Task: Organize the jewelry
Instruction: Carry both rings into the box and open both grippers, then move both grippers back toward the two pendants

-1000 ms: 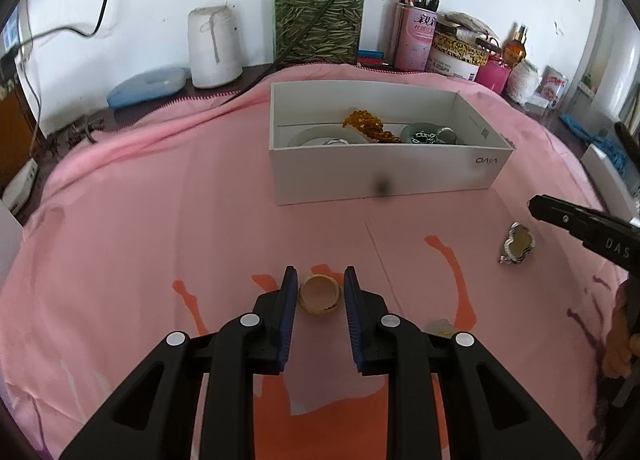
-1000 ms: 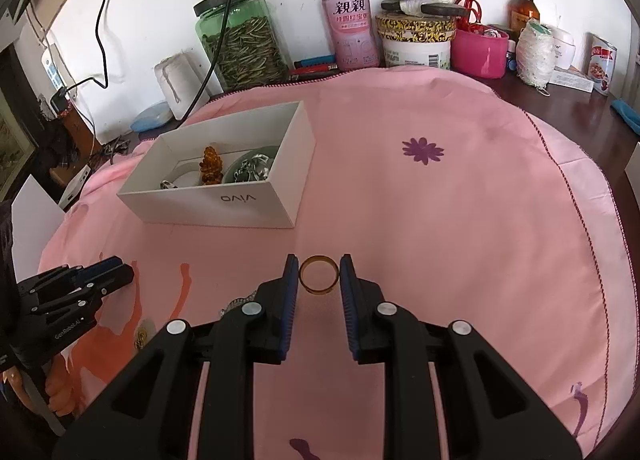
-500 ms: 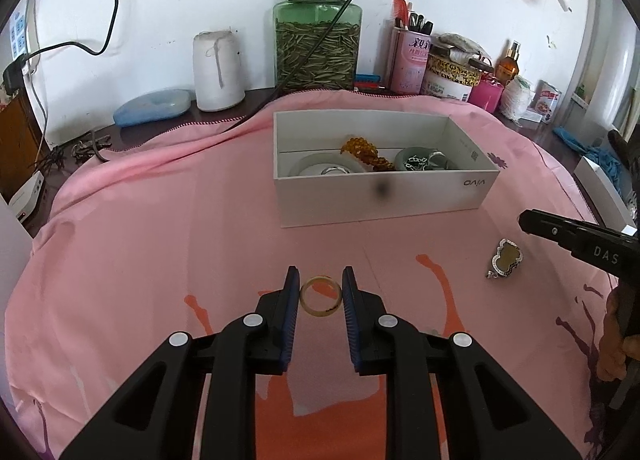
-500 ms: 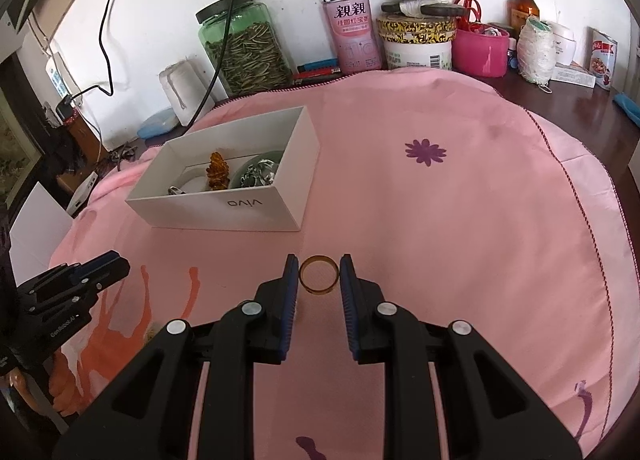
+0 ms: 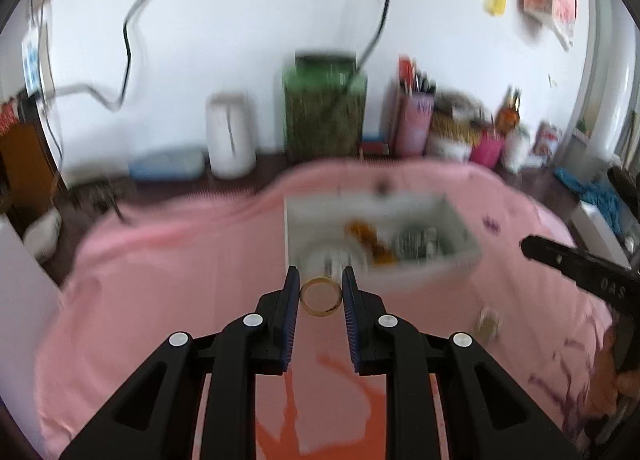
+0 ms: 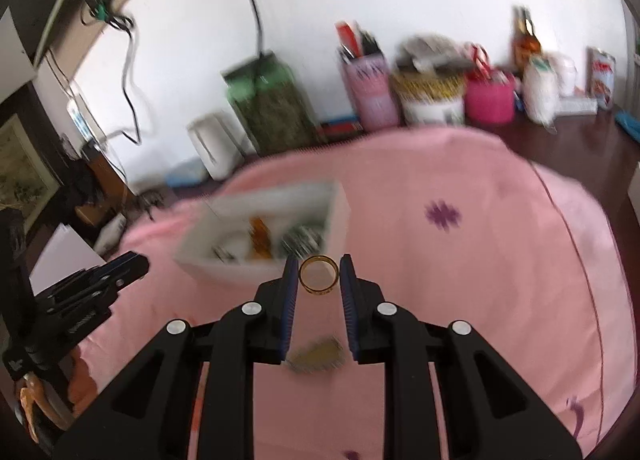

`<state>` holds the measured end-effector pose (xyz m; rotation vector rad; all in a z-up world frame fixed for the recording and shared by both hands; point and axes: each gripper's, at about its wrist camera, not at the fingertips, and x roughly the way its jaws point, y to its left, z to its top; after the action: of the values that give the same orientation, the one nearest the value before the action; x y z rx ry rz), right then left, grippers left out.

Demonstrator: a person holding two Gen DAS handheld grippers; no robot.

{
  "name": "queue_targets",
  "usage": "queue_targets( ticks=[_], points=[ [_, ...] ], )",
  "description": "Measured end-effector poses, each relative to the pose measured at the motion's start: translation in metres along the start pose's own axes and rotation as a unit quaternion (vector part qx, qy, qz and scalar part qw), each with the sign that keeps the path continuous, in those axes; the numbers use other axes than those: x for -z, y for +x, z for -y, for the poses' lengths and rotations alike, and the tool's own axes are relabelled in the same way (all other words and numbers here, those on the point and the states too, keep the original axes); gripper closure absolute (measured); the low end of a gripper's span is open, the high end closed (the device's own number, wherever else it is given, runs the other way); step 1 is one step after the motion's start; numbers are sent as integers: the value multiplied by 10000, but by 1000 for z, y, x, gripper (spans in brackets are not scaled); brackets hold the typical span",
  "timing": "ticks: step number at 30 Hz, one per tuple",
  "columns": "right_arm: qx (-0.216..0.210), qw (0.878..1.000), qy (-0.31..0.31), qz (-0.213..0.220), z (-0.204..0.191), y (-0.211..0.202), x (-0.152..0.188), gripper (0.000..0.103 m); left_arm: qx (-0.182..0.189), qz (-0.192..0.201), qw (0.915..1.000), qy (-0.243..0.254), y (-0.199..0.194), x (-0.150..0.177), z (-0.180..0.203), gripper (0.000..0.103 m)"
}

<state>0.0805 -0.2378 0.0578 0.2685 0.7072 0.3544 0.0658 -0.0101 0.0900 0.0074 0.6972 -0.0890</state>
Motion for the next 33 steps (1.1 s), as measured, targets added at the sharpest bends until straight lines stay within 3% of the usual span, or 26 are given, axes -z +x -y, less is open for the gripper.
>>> queue_targets(
  ticks=[6, 12, 16, 17, 18, 22, 24, 26, 30, 33],
  points=[
    [-77, 9998, -163, 24, -37, 29, -33, 83, 52, 78, 9997, -247, 26, -31, 6, 81],
    [270, 9981, -423, -352, -38, 81, -20, 83, 96, -412, 9988, -244, 79, -20, 5, 81],
    [252, 9977, -450, -439, -31, 95, -16, 80, 256, -516, 9980, -270, 92, -17, 0, 81],
    [252, 9980, -421, -402, -29, 94, -16, 74, 283, -488, 9980, -296, 92, -16, -1, 76],
    [221, 9984, -374, -351, -27, 91, -17, 71, 292, -471, 9980, -298, 90, -15, -2, 62],
    [95, 9996, -243, -122, -22, 71, -20, 70, 262, -210, 9992, -226, 72, -16, 1, 50],
    [60, 9998, -210, 26, -21, 57, -22, 67, 209, -111, 9995, -200, 64, -16, 3, 37],
    [37, 9995, -149, 278, -22, 37, -24, 48, 113, -6, 9998, -169, 54, -15, 6, 28],
    [-91, 9977, -81, 671, -29, 1, -22, 29, -81, 141, 9998, -98, 27, -4, 10, 13],
    [-107, 9965, -209, 806, -36, -17, -11, 9, -165, 137, 9998, -10, 8, 13, 11, 7]
  ],
)
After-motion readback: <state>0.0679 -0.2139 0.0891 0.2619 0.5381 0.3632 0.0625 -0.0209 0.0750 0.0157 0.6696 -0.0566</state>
